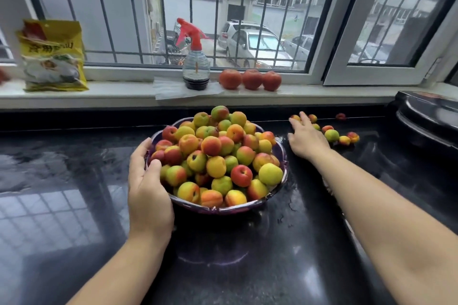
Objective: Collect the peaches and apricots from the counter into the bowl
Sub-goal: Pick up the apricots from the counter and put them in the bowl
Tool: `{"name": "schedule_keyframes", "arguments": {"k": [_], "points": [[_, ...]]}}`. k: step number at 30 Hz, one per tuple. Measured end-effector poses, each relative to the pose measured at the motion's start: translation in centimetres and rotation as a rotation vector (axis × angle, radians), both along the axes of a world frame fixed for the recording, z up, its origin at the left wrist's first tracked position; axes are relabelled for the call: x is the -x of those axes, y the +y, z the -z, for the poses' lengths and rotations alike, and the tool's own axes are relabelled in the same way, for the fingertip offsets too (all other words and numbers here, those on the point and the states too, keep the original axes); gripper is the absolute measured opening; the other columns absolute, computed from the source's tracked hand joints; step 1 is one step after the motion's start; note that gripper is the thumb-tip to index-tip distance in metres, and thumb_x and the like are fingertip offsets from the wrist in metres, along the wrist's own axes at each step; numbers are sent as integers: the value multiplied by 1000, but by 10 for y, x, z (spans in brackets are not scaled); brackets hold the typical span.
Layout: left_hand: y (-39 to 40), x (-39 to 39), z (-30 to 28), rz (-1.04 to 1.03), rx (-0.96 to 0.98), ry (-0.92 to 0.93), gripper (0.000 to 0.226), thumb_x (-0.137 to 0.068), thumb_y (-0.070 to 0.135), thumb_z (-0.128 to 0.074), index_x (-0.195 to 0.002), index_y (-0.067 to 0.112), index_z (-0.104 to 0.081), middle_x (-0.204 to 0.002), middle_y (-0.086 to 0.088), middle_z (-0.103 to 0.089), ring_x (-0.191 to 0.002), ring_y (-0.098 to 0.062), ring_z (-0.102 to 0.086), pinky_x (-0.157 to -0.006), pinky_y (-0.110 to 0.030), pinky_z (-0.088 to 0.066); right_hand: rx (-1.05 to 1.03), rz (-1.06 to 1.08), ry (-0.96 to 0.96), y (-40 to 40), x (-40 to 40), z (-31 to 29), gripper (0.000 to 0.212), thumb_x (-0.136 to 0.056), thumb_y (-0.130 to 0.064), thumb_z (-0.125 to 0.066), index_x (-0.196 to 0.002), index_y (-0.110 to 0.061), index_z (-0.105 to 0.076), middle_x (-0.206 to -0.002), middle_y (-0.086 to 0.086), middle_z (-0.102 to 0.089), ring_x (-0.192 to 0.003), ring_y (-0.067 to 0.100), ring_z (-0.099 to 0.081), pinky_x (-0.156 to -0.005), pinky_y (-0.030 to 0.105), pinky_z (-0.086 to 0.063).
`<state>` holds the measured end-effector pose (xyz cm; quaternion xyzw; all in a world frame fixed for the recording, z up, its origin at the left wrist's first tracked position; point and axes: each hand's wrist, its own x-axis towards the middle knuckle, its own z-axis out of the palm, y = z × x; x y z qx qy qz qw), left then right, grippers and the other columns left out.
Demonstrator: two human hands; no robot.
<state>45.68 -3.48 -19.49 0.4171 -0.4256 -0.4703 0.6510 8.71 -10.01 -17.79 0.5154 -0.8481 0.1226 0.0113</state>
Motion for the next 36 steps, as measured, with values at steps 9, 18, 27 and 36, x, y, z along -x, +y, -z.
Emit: {"name": "schedule_keyframes", "arguments": {"k": [9, 18, 27, 36], "points": [[1, 0, -2, -8, 18, 5, 42, -95, 33, -45, -133, 41, -61, -116, 25, -68, -110, 2, -66, -95, -32, -57, 294, 7, 140, 21, -8, 20, 40, -96, -33, -55, -132, -18, -55, -131, 15, -46, -98, 44, -61, -74, 43, -48], [1, 1, -3, -15, 8, -18, 39, -108, 17, -42, -140, 33, -59, -138, 9, -59, -120, 0, -60, -96, -20, -52, 385, -109, -496, 57, -46, -23, 23, -88, -22, -69, -111, -26, -73, -110, 15, -67, -100, 30, -66, -93, 46, -55], [5, -2, -8, 48, -17, -19, 44, -110, 21, -39, -152, 34, -47, -150, 6, -51, -130, -7, -55, -106, -29, -52, 492, -691, -315, 156, -193, -67, 32, -77, -55, -72, -102, -40, -60, -100, -21, -63, -102, 3, -60, -84, 10, -45], [4, -4, -6, 59, -12, -17, 47, -109, 22, -39, -154, 34, -46, -152, 6, -49, -131, -5, -54, -105, -27, -51, 650, -606, -222, 161, -182, -41, 19, -88, -43, -66, -94, -25, -70, -101, -20, -64, -110, 9, -53, -96, 31, -45]]}}
